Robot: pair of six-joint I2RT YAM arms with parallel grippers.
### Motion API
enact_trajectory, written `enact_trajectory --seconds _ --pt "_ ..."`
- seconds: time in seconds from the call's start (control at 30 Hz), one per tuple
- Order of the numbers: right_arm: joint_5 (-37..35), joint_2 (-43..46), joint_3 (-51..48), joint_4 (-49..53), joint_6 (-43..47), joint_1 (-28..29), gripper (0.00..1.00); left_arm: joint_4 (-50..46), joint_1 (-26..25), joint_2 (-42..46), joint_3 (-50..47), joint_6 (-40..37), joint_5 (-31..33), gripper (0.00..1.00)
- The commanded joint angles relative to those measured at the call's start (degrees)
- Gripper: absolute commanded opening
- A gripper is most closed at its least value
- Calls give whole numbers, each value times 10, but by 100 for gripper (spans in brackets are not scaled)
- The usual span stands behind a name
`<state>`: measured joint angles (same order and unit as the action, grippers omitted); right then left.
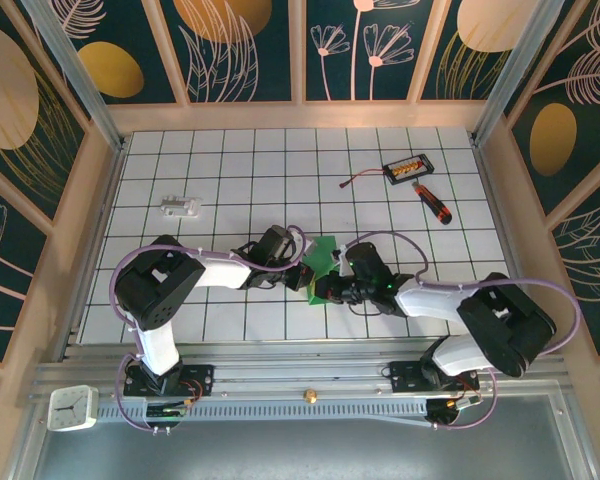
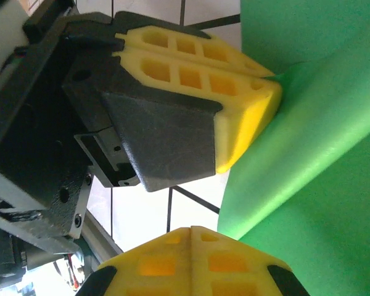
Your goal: Fold a paper plane with a square sheet of paper (pick it up from the middle)
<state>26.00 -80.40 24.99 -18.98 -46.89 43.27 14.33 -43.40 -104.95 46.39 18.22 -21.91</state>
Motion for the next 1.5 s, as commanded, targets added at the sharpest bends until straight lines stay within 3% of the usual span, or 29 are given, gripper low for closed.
enact_trajectory --seconds 0.0,0.67,1.47 --pt "5 -25 3 -51 -18 8 0 -45 4 -15 -17 -11 30 0" --pt "-11 -91 -4 -46 -7 15 0 -41 4 -15 -12 -10 28 0" --pt "-16 -77 -23 22 1 46 0 -33 4 -28 -2 6 44 0"
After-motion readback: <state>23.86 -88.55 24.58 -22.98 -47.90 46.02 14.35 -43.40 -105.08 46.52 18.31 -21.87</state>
